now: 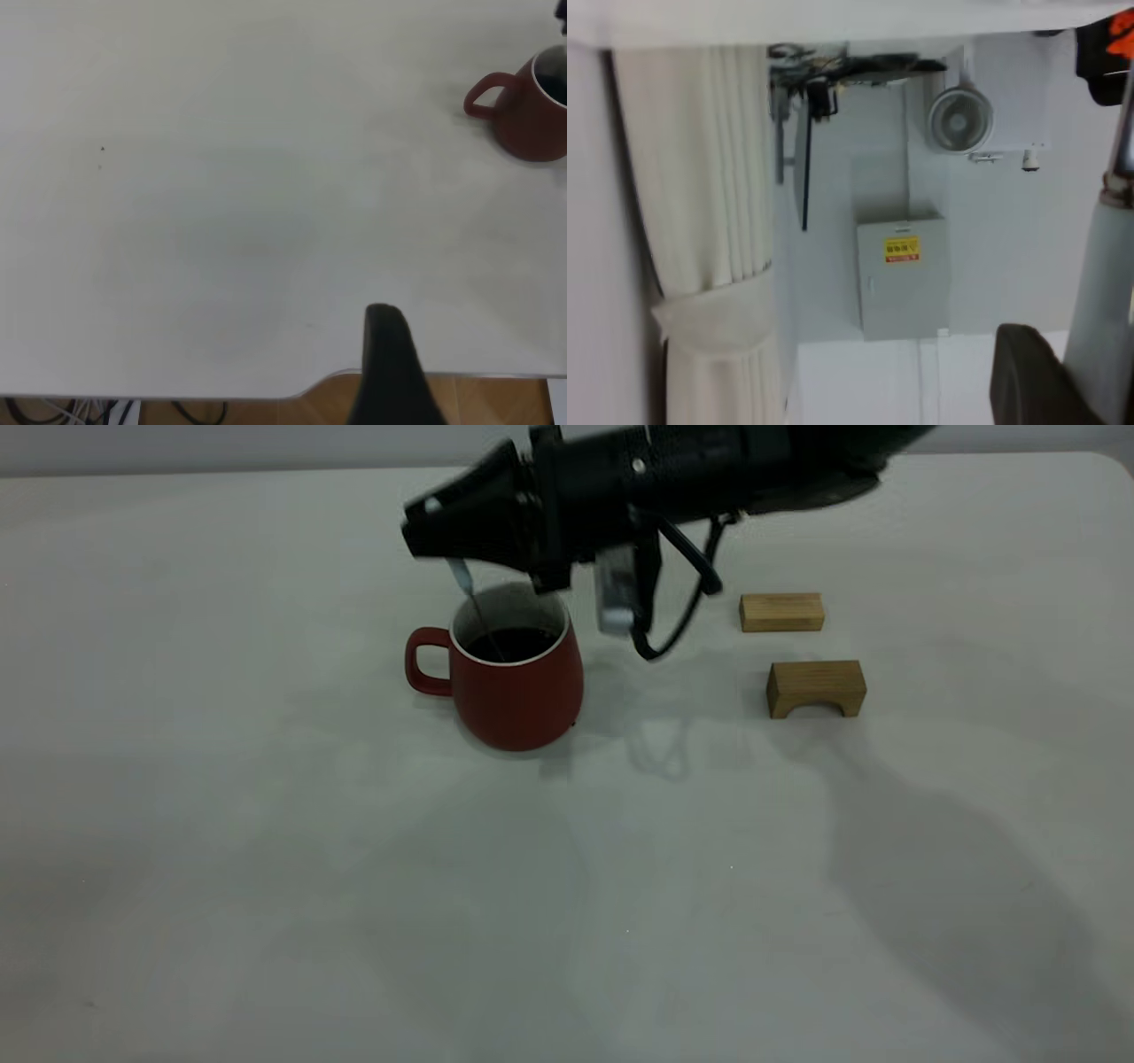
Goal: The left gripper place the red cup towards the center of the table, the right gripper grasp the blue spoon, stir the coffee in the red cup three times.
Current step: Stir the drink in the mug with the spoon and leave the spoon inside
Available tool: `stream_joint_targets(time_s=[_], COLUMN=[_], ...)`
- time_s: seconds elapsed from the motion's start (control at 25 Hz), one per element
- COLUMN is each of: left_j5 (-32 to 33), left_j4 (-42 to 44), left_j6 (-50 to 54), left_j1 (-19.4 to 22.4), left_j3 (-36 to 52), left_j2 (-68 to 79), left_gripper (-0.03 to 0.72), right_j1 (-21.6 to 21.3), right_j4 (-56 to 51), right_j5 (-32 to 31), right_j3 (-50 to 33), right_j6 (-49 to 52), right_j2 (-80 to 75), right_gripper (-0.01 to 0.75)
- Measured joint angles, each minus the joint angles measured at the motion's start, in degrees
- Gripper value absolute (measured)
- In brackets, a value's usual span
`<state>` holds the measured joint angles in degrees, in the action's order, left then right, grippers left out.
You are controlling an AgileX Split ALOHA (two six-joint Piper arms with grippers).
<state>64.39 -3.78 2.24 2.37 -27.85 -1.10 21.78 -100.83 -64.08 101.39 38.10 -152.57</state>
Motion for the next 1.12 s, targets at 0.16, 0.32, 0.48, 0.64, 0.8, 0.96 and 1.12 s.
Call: stream_joint_targets(time_s=[0.16,0.32,0.48,0.64,0.8,0.96,1.12], left_j5=[0.00,0.00,0.00,0.00,0.00,0.00,0.00], left_j4=[0.00,0.00,0.00,0.00,0.00,0.00,0.00], left_j6=[0.00,0.00,0.00,0.00,0.00,0.00,0.00], left_j1=[0.00,0.00,0.00,0.00,0.00,0.00,0.00], left_j3=[0.00,0.00,0.00,0.00,0.00,0.00,0.00], left_j2=[0.00,0.00,0.00,0.00,0.00,0.00,0.00], left_gripper=[0.551,0.551,0.551,0.551,0.551,0.551,0.551], right_j1=[-2.30,-4.07,-2.87,-1.65,-1.71,-1.71,-1.71], right_j4=[0.06,0.01,-0.11,-0.11,-0.11,-0.11,0.46], right_j5=[0.35,1.18,1.59,1.68,-0.25,-1.22,-1.27], right_j3=[0.20,-5.65,-7.15,-7.15,-7.15,-7.15,-7.15], right_j6=[0.00,0.14,0.80,1.27,1.27,1.23,-4.06], right_j2=[-1.18,1.05,1.54,1.40,1.40,1.40,1.40], right_gripper=[0.141,0.141,0.141,0.141,0.141,0.151,0.266])
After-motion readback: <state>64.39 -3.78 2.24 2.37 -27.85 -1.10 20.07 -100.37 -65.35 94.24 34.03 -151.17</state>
